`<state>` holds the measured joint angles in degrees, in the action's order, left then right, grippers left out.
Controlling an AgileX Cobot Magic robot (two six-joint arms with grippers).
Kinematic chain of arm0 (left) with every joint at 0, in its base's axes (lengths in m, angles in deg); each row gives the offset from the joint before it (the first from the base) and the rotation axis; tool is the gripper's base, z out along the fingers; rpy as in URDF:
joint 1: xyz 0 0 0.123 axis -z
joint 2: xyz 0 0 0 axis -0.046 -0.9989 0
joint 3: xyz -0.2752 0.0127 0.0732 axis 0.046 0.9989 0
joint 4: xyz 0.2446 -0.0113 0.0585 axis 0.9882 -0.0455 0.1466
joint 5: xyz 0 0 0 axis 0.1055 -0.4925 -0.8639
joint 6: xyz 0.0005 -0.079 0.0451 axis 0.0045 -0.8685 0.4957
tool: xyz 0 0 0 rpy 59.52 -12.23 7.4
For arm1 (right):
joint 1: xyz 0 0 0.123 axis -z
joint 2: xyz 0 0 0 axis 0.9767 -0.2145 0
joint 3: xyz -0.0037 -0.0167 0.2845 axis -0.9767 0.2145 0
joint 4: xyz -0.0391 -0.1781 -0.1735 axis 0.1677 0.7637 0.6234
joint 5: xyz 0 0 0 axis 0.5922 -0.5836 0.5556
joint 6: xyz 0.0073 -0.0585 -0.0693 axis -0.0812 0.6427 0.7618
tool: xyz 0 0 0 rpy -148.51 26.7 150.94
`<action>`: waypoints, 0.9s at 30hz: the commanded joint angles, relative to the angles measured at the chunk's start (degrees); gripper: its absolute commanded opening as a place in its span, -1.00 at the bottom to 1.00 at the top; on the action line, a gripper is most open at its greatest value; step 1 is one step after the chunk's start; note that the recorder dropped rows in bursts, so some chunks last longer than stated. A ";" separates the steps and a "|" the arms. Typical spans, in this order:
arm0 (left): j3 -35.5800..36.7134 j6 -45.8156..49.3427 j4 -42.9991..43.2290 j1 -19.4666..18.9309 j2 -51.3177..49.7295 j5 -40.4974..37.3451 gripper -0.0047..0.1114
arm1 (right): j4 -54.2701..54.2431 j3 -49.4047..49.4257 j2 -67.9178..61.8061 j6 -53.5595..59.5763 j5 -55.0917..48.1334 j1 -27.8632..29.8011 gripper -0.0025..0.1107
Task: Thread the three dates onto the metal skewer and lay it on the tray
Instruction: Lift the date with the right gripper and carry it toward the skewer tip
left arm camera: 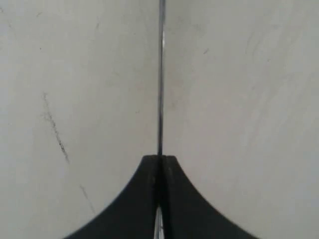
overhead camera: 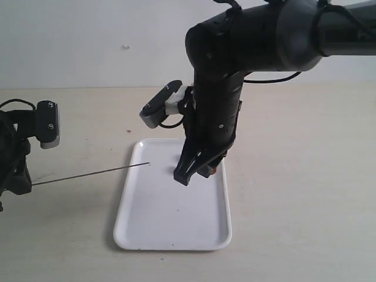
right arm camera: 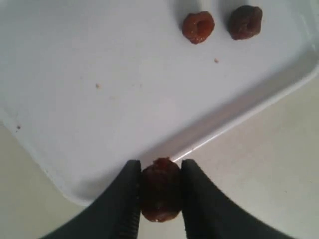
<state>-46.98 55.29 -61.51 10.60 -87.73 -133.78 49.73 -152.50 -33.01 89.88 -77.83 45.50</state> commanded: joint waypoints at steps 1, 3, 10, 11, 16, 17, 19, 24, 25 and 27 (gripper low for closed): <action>0.15 3.89 -0.13 0.12 0.09 3.47 -0.92 | 0.47 -0.07 2.70 3.67 -0.20 -0.22 -0.46; 0.15 6.46 -0.13 0.61 0.09 5.89 -0.92 | 0.08 -0.07 3.87 5.53 -0.48 -0.22 -0.46; 0.15 14.19 -0.13 3.30 0.09 16.71 -0.92 | -2.19 -0.07 4.80 13.66 -4.94 -0.22 -0.46; 0.15 14.80 -0.13 3.32 0.09 17.55 -0.92 | -2.34 -0.07 4.80 14.66 -5.54 -0.22 -0.46; 0.15 15.27 -0.13 3.32 0.09 19.44 -0.92 | -2.63 -0.07 4.80 16.86 -6.82 -0.22 -0.46; 0.15 15.27 -0.13 3.32 0.09 19.44 -0.92 | -2.63 -0.07 4.80 17.01 -6.82 -0.22 -0.46; 0.15 15.27 -0.64 3.32 0.09 19.45 -0.92 | -2.63 -0.07 4.80 16.85 -6.82 -0.22 -0.46; 0.15 11.67 -2.93 3.32 0.09 17.63 -0.92 | -2.63 -0.07 4.80 7.46 -6.24 -0.22 -0.46; 0.15 10.76 -2.97 3.32 0.09 16.97 -0.92 | -2.63 -0.07 4.80 5.06 -5.97 -0.22 -0.46; 0.15 8.53 -3.12 3.32 0.09 14.90 -0.92 | -3.57 -0.07 4.80 -1.73 -5.57 -0.22 -0.46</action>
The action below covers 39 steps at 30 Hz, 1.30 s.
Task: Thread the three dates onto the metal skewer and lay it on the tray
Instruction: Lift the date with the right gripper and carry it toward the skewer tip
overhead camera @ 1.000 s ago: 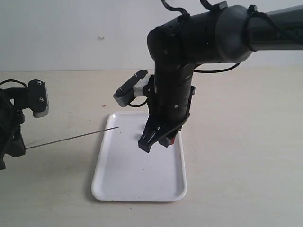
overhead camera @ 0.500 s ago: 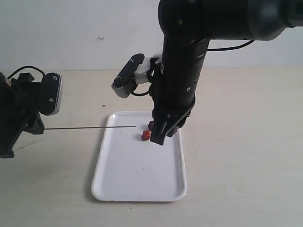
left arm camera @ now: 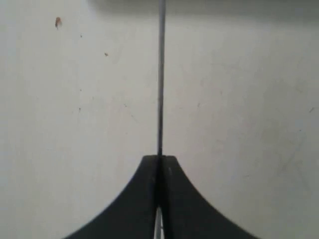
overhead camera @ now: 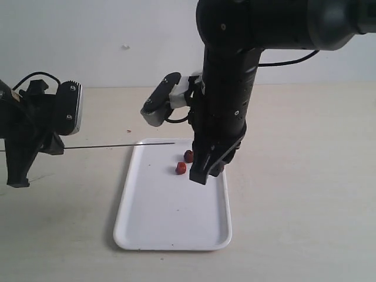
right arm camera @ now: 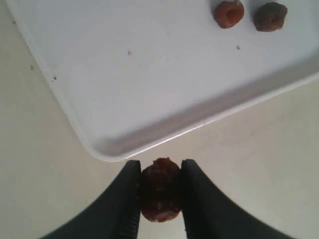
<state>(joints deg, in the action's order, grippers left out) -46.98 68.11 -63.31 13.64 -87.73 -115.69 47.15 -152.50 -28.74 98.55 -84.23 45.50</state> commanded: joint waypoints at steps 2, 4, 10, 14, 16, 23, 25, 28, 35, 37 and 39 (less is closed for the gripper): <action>0.15 -6.79 -1.32 0.28 0.09 -4.97 -0.92 | -1.87 -0.07 0.53 -15.86 0.72 -0.22 -0.46; 0.15 -8.68 -1.32 0.28 0.09 -7.08 -0.92 | -2.75 -0.07 0.53 -20.50 0.60 -0.22 -0.46; 0.15 -13.48 -3.13 0.28 0.09 -11.46 -0.92 | -4.59 -0.07 0.53 -28.80 0.48 -0.22 -0.47; 0.15 -18.21 -6.78 0.28 0.09 -14.23 -0.92 | -12.40 -0.07 0.53 -39.84 1.53 -0.22 -0.47; 0.15 -19.83 -9.23 0.28 0.09 -15.74 -0.92 | -16.20 -0.07 0.53 -42.13 5.48 -0.22 -0.47; 0.15 -20.00 -11.39 0.28 0.09 -22.36 -0.92 | -28.83 -0.07 0.53 -42.26 19.47 -0.22 -0.47; 0.15 -20.00 -11.26 0.28 0.09 -22.98 -0.92 | -29.81 -0.07 0.53 -42.82 21.70 -0.22 -0.47; 0.15 -20.00 -11.26 0.28 0.09 -22.80 -0.92 | -29.81 -0.07 0.53 -43.36 22.24 -0.22 -0.47; 0.15 -19.66 -8.12 0.28 0.09 -22.58 -0.92 | -25.38 -0.07 0.53 -43.32 22.63 -0.22 -0.47; 0.15 -19.66 -7.64 0.28 0.09 -22.58 -0.92 | -25.38 -0.07 0.53 -43.33 22.60 -0.22 -0.47; 0.15 -19.66 -7.40 0.28 0.09 -22.37 -0.92 | -25.38 -0.07 0.53 -43.33 23.36 -0.22 -0.47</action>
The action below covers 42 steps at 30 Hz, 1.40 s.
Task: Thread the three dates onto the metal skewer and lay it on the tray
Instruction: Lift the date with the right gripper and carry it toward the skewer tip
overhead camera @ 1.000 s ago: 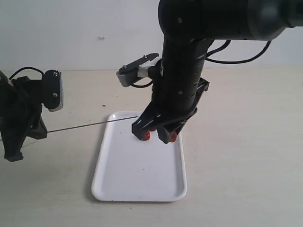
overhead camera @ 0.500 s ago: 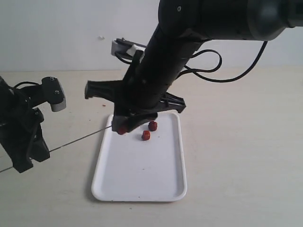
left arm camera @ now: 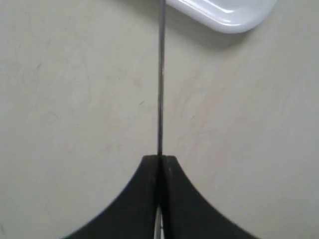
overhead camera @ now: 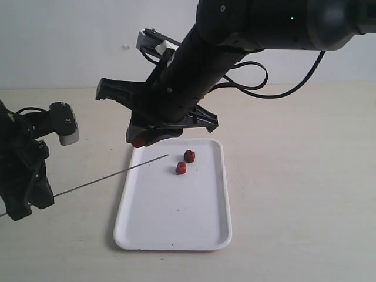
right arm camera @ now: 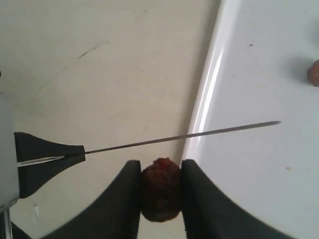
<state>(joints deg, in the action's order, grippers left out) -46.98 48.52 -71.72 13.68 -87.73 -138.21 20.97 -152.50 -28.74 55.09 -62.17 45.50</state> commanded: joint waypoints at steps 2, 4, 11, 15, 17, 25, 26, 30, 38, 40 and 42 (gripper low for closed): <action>0.15 -0.06 1.00 0.23 0.09 0.63 -0.92 | 0.80 -0.07 0.53 0.13 2.37 -0.22 -0.47; 0.15 -0.06 1.00 0.23 0.09 0.63 -0.92 | 0.48 -0.07 0.53 0.13 3.19 -0.22 -0.47; 0.15 -4.03 -0.18 0.23 0.09 0.10 -0.92 | 14.71 -0.07 0.53 -22.31 0.95 -0.22 -0.47; 0.15 -5.21 -0.18 0.23 0.09 -0.88 -0.92 | 25.81 -0.07 0.53 -35.17 -3.02 -0.22 -0.47; 0.15 -5.42 -0.28 0.23 0.09 -0.97 -0.92 | 28.72 -0.07 0.53 -38.37 -4.39 -0.22 -0.47; 0.15 -10.49 -2.94 0.23 0.09 0.32 -0.92 | 30.69 -0.07 0.53 -43.85 -7.31 -0.22 -0.47; 0.15 -10.49 -4.22 0.23 0.09 0.93 -0.92 | 30.69 -0.07 0.53 -44.45 -7.29 -0.22 -0.47; 0.15 -10.22 -9.87 0.23 0.09 2.66 -0.92 | 30.69 -0.07 0.53 -45.90 -7.29 -0.22 -0.47; 0.15 -12.58 -12.21 0.79 0.09 3.72 -0.92 | 30.93 -0.07 0.53 -51.45 -8.11 -0.22 -0.47; 0.15 -12.16 -11.49 1.98 0.09 3.20 -0.92 | 32.36 -0.07 0.53 -52.83 -7.86 -0.22 -0.47; 0.15 -12.18 -10.76 2.83 0.09 3.20 -0.92 | 34.33 -0.07 0.53 -54.32 -7.20 -0.22 -0.47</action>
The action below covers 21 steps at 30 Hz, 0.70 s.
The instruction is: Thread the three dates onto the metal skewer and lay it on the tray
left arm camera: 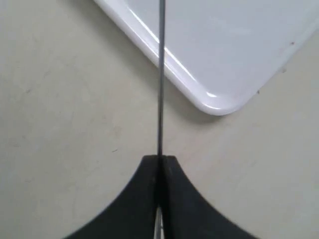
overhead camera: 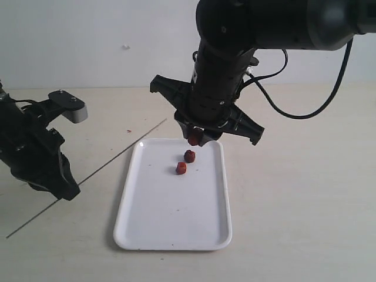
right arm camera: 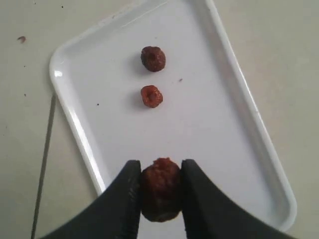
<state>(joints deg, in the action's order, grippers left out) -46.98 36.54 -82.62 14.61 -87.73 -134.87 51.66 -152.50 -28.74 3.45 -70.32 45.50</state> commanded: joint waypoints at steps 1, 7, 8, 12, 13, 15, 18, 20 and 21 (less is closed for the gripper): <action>0.15 -0.20 0.15 2.34 0.09 -0.39 -0.92 | 5.91 -0.07 0.53 -4.01 1.65 -0.22 -0.47; 0.15 -0.20 0.15 2.68 0.09 -2.21 -0.92 | 10.72 -0.07 -2.03 -8.15 2.74 -0.22 -0.47; 0.15 -0.20 0.15 2.68 0.09 -2.35 -0.92 | 10.72 -0.07 -2.78 -8.27 3.18 -0.22 -0.47; 0.15 -0.20 -0.33 2.68 0.09 -1.28 -0.92 | 10.06 -0.07 -4.47 -10.94 3.46 -0.22 -0.47; 0.15 -0.20 -0.33 2.68 0.09 -1.28 -0.92 | 10.06 -0.07 -4.47 -11.24 3.46 -0.22 -0.47; 0.15 -0.20 -0.33 2.68 0.09 -1.28 -0.92 | 10.44 -0.07 -4.47 -12.63 3.46 -0.22 -0.47; 0.15 -0.20 -0.71 2.68 0.09 -1.71 -0.92 | 11.19 -0.07 -4.47 -14.93 3.46 -0.22 -0.47; 0.15 -0.20 -1.17 2.68 0.09 -2.25 -0.92 | 11.69 -0.07 -4.47 -16.03 4.26 -0.22 -0.47; 0.15 -0.20 -1.34 2.68 0.09 -2.51 -0.92 | 11.83 -0.07 -4.47 -16.23 4.93 -0.22 -0.47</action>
<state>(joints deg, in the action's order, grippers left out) -46.98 36.54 -82.78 16.99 -87.73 -136.71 61.82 -152.50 -33.20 -11.44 -67.01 45.50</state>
